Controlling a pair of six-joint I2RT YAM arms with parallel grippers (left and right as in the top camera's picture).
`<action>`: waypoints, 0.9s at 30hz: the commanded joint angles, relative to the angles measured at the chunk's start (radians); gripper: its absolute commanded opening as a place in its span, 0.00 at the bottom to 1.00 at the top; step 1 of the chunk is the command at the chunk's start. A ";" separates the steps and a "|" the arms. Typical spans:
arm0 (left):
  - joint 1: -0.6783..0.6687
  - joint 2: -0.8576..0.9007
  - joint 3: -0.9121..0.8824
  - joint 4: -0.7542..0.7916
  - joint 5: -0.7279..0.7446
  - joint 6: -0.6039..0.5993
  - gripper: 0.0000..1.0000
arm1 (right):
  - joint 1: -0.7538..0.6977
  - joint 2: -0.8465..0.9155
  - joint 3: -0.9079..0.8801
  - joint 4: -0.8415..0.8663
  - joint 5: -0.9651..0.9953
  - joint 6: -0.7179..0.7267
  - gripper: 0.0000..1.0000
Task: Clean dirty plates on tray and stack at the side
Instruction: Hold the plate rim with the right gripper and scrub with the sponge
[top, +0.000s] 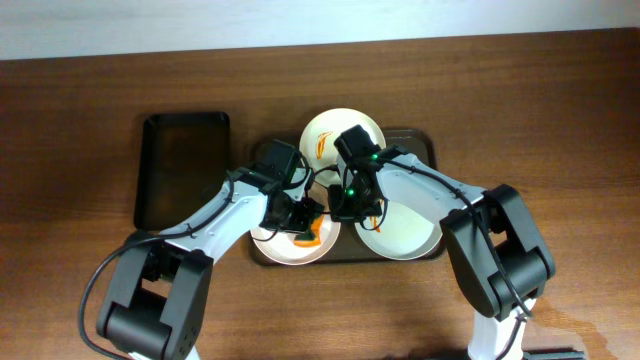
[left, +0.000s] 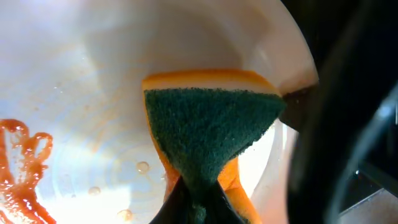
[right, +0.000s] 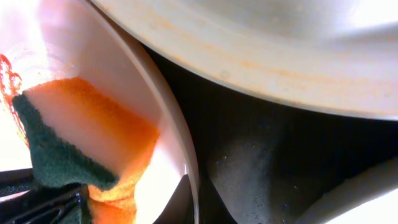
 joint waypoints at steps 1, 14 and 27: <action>0.003 0.042 -0.008 0.002 -0.074 -0.029 0.00 | 0.010 0.021 -0.022 0.000 0.002 -0.024 0.04; 0.025 0.042 0.107 -0.248 -0.824 -0.126 0.00 | 0.010 0.021 -0.022 -0.005 0.005 -0.024 0.04; -0.019 0.197 0.343 -0.310 -0.136 -0.122 0.00 | 0.010 0.021 -0.022 -0.005 0.005 -0.024 0.04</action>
